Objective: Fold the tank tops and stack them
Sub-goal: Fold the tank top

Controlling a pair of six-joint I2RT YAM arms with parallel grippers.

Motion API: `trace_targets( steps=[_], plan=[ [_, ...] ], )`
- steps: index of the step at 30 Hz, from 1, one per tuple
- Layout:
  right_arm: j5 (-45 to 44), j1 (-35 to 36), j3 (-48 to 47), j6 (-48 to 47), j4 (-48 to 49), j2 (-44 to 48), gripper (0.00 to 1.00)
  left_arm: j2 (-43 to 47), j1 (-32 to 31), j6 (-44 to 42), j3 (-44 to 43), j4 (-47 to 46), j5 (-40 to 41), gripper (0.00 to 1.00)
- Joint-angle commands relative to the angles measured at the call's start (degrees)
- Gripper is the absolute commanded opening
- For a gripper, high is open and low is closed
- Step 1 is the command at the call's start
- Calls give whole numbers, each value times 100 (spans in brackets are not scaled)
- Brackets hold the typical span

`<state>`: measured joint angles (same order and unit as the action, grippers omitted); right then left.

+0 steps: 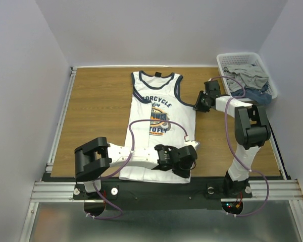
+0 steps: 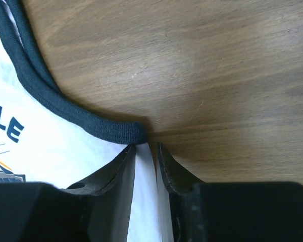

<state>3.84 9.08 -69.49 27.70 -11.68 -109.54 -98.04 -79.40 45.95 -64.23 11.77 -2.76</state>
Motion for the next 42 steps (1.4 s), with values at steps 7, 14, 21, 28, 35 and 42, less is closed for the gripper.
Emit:
trace_targets(
  steps=[7,14,21,28,35,42],
  plan=[
    [-348,32,-319,77,184,73,13,575,21,-16,235,-210,66,0],
    [-928,41,-477,183,175,178,4,725,56,-25,393,-429,74,0],
    [-1175,41,-627,200,149,160,1,733,82,80,507,-667,101,0],
    [-946,146,-776,270,131,231,0,1155,249,414,1218,-984,145,0],
    [-867,462,-1101,455,70,117,0,1603,451,660,1755,-1001,233,0],
    [-893,919,-1540,701,8,-199,0,2025,583,862,2177,-773,233,0]
  ],
)
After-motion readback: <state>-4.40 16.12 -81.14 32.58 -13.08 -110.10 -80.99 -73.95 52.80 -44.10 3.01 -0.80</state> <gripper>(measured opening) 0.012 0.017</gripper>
